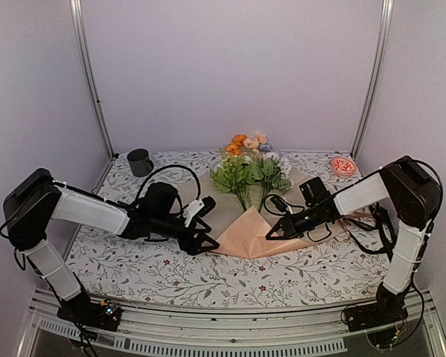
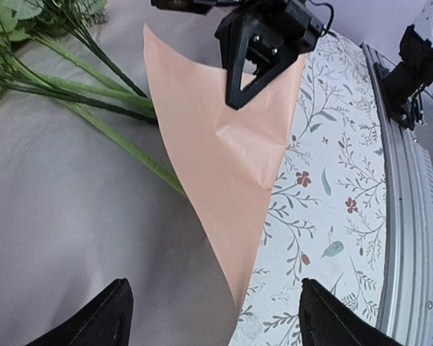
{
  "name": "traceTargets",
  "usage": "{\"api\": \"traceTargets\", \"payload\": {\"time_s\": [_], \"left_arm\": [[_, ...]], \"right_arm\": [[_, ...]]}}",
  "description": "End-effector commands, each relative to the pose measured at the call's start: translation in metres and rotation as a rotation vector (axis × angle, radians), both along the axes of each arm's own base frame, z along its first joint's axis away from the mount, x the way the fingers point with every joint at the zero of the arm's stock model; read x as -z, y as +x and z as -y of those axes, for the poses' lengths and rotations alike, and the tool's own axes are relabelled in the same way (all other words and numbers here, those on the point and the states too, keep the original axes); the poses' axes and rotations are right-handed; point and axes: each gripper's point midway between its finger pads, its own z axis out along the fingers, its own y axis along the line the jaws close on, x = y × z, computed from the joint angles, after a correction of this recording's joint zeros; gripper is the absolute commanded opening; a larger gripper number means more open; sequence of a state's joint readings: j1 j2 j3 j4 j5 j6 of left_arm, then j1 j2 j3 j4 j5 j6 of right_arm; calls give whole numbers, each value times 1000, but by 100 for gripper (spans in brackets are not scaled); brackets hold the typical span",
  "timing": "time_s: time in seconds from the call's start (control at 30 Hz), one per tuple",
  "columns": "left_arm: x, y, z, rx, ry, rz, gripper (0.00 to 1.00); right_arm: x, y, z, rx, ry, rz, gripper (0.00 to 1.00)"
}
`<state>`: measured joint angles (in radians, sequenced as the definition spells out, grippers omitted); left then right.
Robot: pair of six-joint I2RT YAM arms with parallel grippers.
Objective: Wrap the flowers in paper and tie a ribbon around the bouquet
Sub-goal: Fold the bottom corner of the flattened wrapping paper at the center of the board.
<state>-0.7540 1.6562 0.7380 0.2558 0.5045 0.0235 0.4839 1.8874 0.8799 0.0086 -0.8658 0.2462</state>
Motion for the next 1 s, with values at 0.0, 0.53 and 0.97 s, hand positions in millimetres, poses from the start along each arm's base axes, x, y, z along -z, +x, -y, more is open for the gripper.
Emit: {"api": "traceTargets", "payload": {"time_s": [0.0, 0.53, 0.97], "left_arm": [[6, -15, 7, 75, -12, -54, 79], [31, -9, 12, 60, 2, -141, 14], [57, -2, -1, 19, 74, -238, 0]], "right_arm": [[1, 4, 0, 5, 1, 12, 1], [1, 2, 2, 8, -5, 16, 1], [-28, -14, 18, 7, 72, 27, 49]]}}
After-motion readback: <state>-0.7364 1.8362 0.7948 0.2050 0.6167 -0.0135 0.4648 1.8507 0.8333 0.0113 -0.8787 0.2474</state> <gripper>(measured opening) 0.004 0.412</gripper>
